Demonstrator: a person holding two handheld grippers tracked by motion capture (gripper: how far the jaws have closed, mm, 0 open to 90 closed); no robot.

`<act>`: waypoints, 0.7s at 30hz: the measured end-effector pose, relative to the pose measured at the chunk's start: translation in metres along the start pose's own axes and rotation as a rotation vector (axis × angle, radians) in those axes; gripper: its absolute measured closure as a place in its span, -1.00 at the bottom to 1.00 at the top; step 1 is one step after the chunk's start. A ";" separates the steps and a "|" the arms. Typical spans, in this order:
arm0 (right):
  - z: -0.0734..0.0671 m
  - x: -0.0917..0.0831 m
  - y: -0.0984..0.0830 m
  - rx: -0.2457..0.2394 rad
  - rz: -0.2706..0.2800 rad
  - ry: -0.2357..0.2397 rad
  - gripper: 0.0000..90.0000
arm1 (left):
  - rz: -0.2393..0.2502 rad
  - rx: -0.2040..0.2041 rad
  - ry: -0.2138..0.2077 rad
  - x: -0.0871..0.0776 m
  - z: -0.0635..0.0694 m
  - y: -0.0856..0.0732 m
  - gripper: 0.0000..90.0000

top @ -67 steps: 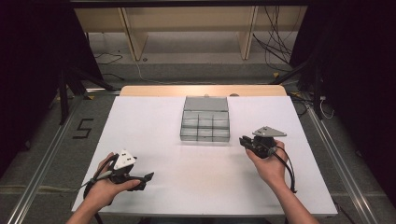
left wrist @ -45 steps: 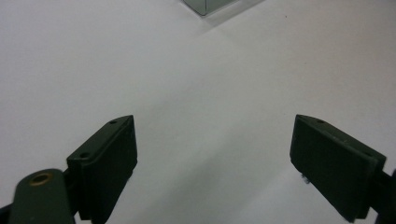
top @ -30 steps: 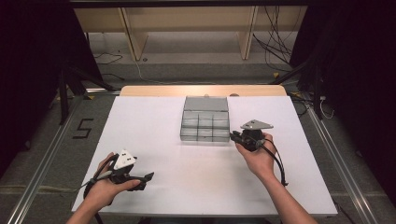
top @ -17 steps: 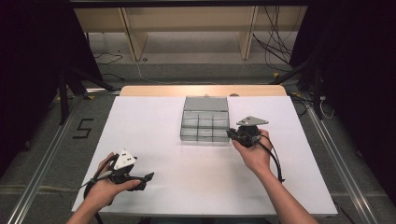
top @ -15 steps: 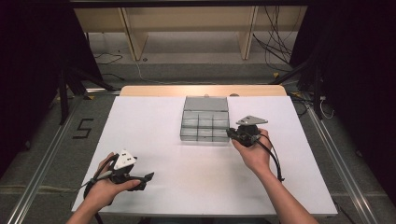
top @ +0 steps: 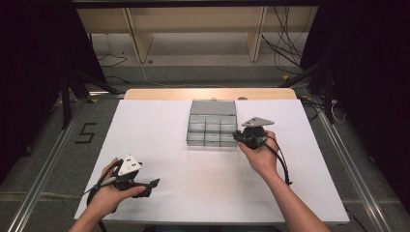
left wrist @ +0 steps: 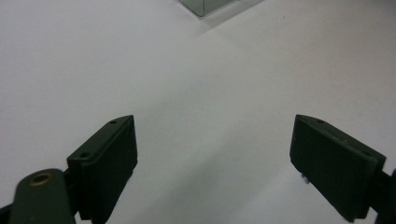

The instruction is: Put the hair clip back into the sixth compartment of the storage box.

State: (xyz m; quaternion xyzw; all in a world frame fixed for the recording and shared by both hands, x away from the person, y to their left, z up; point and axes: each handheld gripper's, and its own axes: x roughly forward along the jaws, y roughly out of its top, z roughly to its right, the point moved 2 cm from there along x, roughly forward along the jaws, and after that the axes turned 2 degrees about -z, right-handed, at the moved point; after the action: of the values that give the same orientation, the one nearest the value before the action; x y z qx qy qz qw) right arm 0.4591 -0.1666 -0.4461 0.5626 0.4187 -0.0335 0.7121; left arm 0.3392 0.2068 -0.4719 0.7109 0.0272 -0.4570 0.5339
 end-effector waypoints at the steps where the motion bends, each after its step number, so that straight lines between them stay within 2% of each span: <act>1: 0.000 0.000 0.001 0.000 0.001 -0.001 0.80 | 0.000 0.000 0.000 0.000 0.000 0.000 -0.68; 21: 0.000 0.009 0.014 -0.002 -0.027 -0.003 0.80 | 0.001 0.001 0.000 0.000 0.000 0.000 -0.68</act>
State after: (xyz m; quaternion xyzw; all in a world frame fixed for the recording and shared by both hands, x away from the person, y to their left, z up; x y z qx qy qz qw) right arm 0.4723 -0.1572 -0.4412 0.5560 0.4252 -0.0433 0.7129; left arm 0.3393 0.2067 -0.4719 0.7110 0.0267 -0.4568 0.5340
